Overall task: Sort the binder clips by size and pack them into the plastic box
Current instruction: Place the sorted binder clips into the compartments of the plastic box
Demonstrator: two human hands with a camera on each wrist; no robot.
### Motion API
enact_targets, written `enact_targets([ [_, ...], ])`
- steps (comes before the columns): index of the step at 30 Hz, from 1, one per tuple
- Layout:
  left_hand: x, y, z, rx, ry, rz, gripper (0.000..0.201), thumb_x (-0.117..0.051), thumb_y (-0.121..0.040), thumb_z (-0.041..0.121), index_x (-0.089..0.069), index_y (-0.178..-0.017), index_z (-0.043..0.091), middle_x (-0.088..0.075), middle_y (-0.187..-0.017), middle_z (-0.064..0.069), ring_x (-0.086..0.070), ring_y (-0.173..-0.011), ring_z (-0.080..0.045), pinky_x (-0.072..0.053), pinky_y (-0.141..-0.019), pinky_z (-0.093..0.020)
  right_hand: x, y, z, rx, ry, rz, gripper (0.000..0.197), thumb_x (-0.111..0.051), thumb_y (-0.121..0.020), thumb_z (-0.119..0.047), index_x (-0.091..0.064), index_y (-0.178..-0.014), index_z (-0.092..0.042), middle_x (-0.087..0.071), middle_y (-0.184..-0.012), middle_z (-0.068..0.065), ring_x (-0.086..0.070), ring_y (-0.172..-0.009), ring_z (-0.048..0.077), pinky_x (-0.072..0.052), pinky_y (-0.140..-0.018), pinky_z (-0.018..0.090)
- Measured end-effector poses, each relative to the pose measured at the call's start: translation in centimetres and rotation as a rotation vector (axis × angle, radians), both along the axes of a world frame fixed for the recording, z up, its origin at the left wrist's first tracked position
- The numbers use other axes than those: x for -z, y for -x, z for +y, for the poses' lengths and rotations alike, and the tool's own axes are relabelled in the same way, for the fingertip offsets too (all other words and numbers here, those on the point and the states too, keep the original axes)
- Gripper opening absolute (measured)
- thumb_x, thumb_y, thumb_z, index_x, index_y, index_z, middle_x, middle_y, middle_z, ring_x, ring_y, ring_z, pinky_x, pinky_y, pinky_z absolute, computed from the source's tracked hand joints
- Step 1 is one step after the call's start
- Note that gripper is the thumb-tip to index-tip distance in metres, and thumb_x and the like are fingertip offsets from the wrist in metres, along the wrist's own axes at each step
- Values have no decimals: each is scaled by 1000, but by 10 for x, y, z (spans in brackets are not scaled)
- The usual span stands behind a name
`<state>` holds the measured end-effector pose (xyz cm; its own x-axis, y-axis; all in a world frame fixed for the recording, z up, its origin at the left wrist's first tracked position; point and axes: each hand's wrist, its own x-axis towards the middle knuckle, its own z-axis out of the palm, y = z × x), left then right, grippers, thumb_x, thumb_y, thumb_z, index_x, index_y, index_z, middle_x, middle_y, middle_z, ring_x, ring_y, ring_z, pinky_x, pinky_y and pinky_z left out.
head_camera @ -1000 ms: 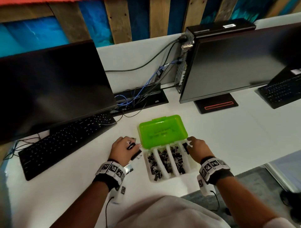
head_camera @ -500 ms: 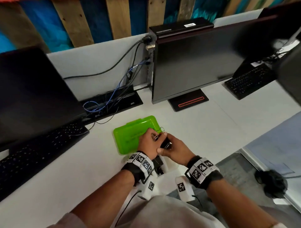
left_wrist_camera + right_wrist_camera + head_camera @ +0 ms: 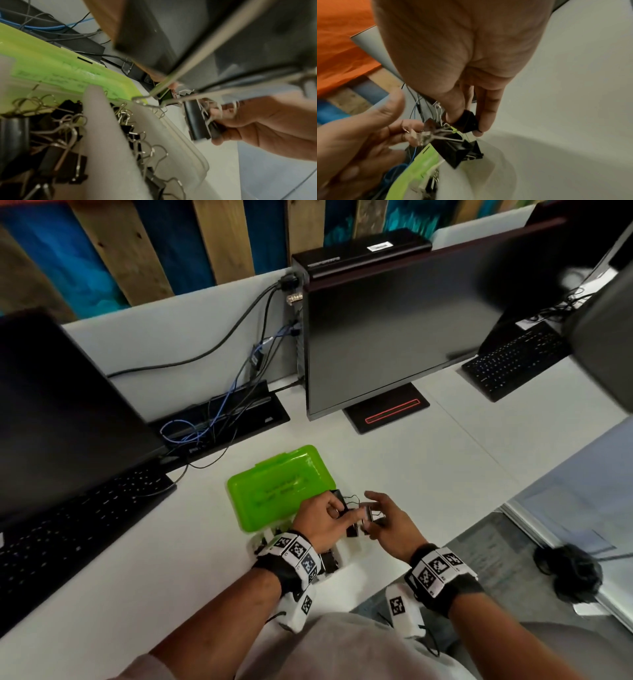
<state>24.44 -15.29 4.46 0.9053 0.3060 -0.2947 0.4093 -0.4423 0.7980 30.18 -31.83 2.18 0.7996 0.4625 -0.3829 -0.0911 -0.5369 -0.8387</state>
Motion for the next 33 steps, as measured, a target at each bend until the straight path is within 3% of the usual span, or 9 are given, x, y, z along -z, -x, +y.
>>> enact_targets([
  [4, 8, 0, 6, -1, -55, 14, 22, -72, -76, 37, -59, -72, 19, -63, -72, 1, -56, -66, -13, -39, -59, -18, 3, 8, -2, -163, 184, -105, 45, -59, -87, -6, -48, -127, -23, -66, -118, 2, -67, -86, 11, -50, -80, 19],
  [6, 10, 0, 7, 39, -80, 27, 14, -70, -79, 28, -59, -72, 20, -64, -74, 1, -57, -68, -13, -41, -62, -19, 4, 14, 0, -242, 271, -188, 44, -58, -88, -15, -47, -130, -22, -66, -119, 3, -65, -103, 17, -49, -89, 25],
  [9, 10, -1, 8, 128, -111, 16, 8, -65, -79, 19, -59, -75, 20, -63, -73, 0, -57, -66, -16, -47, -64, -24, 7, 18, 4, -320, 462, -398, 41, -54, -91, -30, -48, -131, -23, -61, -118, 9, -60, -105, 27, -47, -90, 34],
  [14, 10, -6, 10, 230, -196, 10, 14, -54, -84, 14, -58, -97, 17, -60, -81, -4, -50, -68, -17, -45, -67, -24, 1, 16, 8, -315, 388, -293, 62, -54, -86, -14, -29, -142, -20, -59, -121, 11, -61, -103, 27, -48, -87, 35],
  [17, 10, -7, 9, 227, -204, 25, 12, -55, -85, 16, -60, -95, 16, -63, -90, -6, -58, -78, -21, -51, -73, -27, 0, 14, 2, -420, 469, -339, 73, -52, -82, -10, -19, -147, -20, -57, -127, 10, -55, -113, 27, -47, -94, 37],
  [21, 10, -6, 9, 269, -208, 25, 10, -56, -85, 20, -65, -88, 19, -57, -86, 0, -59, -84, -20, -52, -81, -33, -7, 7, -4, -362, 344, -376, 71, -59, -82, -18, -26, -145, -21, -46, -130, 2, -55, -110, 19, -46, -89, 27],
  [23, 10, -8, 10, 253, -200, -8, 10, -56, -86, 26, -65, -89, 21, -56, -83, 3, -58, -84, -19, -51, -81, -34, -10, 5, 2, -374, 300, -383, 65, -62, -84, -28, -32, -142, -23, -46, -127, 0, -56, -106, 18, -47, -89, 28],
  [28, -2, -14, 23, 98, -178, -103, 21, -55, -90, 36, -66, -92, 18, -63, -92, 0, -57, -87, -15, -46, -81, -27, 3, 12, 17, -530, 444, -463, 47, -58, -85, -34, -51, -129, -19, -55, -118, 7, -55, -108, 29, -45, -91, 39],
  [33, -1, -12, 34, 10, -143, -149, 17, -58, -88, 36, -65, -88, 20, -63, -87, 2, -58, -86, -13, -48, -82, -27, 0, 12, 19, -473, 632, -585, 40, -49, -88, -48, -63, -104, -14, -66, -102, 10, -56, -103, 29, -42, -85, 34],
])
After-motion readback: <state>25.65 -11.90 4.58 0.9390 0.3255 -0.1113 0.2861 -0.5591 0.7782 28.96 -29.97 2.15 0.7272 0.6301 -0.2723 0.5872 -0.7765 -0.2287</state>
